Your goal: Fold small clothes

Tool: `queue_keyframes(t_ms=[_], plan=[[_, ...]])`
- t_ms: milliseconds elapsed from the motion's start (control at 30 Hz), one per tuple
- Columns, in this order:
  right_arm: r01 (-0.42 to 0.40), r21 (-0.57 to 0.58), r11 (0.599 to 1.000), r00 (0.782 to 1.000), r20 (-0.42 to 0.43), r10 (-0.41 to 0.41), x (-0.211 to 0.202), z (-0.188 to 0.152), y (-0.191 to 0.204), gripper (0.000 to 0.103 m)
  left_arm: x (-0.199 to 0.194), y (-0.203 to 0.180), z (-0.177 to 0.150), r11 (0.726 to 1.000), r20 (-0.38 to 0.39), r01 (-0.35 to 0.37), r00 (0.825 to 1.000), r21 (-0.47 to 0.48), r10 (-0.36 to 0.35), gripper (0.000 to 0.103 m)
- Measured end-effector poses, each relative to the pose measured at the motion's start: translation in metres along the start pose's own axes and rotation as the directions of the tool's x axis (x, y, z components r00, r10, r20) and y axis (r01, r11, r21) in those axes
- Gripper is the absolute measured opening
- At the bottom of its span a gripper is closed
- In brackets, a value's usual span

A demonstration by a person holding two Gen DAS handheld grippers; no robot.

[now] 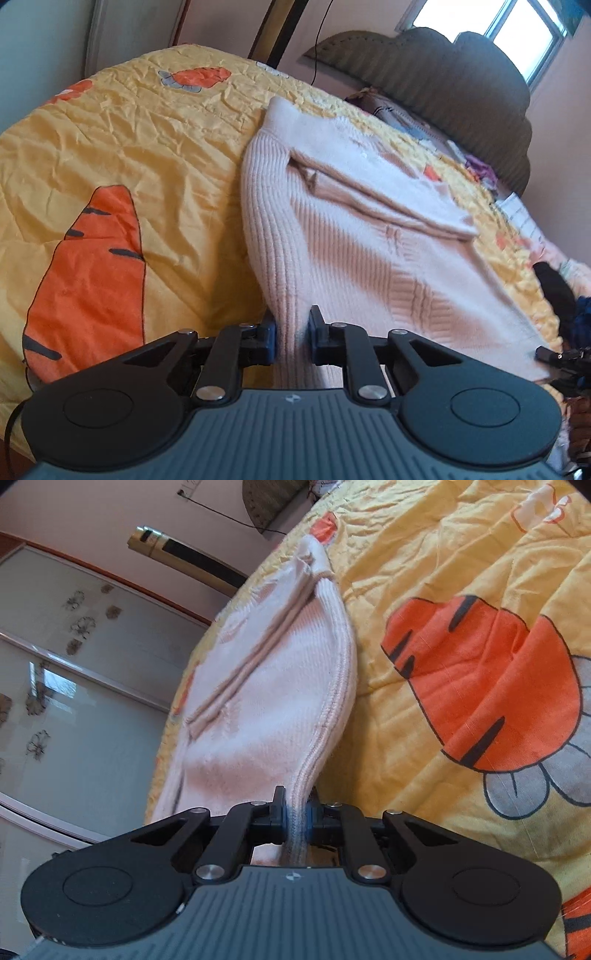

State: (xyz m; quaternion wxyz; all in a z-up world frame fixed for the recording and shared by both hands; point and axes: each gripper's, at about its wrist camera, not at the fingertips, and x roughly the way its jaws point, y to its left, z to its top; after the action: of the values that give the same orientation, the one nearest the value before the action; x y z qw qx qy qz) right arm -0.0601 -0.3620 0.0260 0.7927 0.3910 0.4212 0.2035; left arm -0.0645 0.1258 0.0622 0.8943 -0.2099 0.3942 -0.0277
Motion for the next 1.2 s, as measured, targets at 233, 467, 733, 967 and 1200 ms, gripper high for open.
queue_keyframes(t_ms=[233, 467, 733, 967, 1200], plan=[[-0.157, -0.028, 0.987, 0.984, 0.076, 0.159, -0.017, 0.028, 0.03, 0.014, -0.024, -0.004, 0.034, 0.995, 0.082, 0.094, 0.992, -0.024, -0.092, 0.016], [-0.24, -0.015, 0.971, 0.961, 0.138, 0.239, -0.014, 0.058, 0.036, 0.015, -0.014, 0.002, 0.063, 0.982, 0.116, 0.16, 0.982, -0.104, -0.148, 0.016], [-0.304, -0.012, 0.952, 0.936, 0.18, 0.302, 0.021, 0.107, 0.045, 0.015, 0.027, -0.002, 0.116, 0.977, 0.149, 0.174, 0.977, -0.123, -0.156, 0.016], [-0.314, 0.003, 0.949, 0.936, 0.17, 0.309, 0.056, 0.145, 0.045, 0.015, 0.06, -0.009, 0.145, 0.982, 0.132, 0.156, 0.981, -0.105, -0.141, 0.016], [-0.281, 0.015, 0.96, 0.946, 0.171, 0.274, 0.084, 0.183, 0.038, 0.015, 0.092, 0.003, 0.169, 0.981, 0.126, 0.134, 0.985, -0.141, -0.116, 0.016]])
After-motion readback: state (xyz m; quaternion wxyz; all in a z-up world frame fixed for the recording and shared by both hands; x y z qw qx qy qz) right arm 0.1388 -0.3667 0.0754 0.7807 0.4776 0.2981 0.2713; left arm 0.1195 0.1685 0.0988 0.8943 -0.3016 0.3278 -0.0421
